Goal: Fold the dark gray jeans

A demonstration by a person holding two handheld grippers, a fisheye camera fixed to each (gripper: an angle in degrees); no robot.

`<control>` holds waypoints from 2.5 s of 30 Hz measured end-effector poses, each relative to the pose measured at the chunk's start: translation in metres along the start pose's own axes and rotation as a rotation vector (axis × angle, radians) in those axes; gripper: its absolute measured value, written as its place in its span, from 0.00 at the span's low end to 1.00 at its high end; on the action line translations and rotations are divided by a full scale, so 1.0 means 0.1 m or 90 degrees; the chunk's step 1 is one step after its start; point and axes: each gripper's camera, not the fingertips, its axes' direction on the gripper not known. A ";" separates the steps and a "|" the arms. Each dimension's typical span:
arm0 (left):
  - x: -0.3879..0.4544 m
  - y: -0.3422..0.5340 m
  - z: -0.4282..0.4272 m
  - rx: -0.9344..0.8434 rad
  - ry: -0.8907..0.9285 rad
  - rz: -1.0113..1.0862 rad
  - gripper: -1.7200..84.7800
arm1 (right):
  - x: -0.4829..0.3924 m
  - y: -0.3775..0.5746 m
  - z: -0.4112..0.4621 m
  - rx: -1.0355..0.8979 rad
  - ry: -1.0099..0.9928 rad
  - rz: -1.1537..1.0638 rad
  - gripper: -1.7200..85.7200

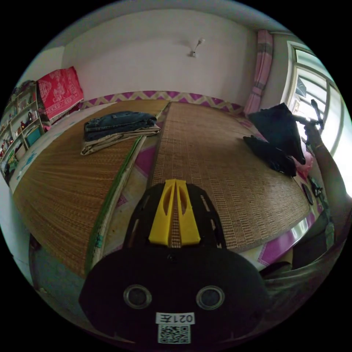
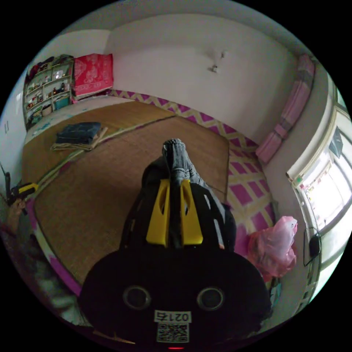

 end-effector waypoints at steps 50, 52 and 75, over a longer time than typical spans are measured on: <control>1.33 0.21 0.85 -0.044 0.196 0.177 0.03 | 2.48 4.13 -0.84 0.124 -0.262 0.743 0.07; 1.55 0.11 0.97 -0.050 0.235 0.214 0.07 | 2.38 4.12 -1.16 0.200 -0.211 0.727 0.07; 2.33 -0.84 1.94 -0.151 0.158 0.330 0.05 | 0.39 2.08 -0.24 -0.145 -0.042 0.160 0.07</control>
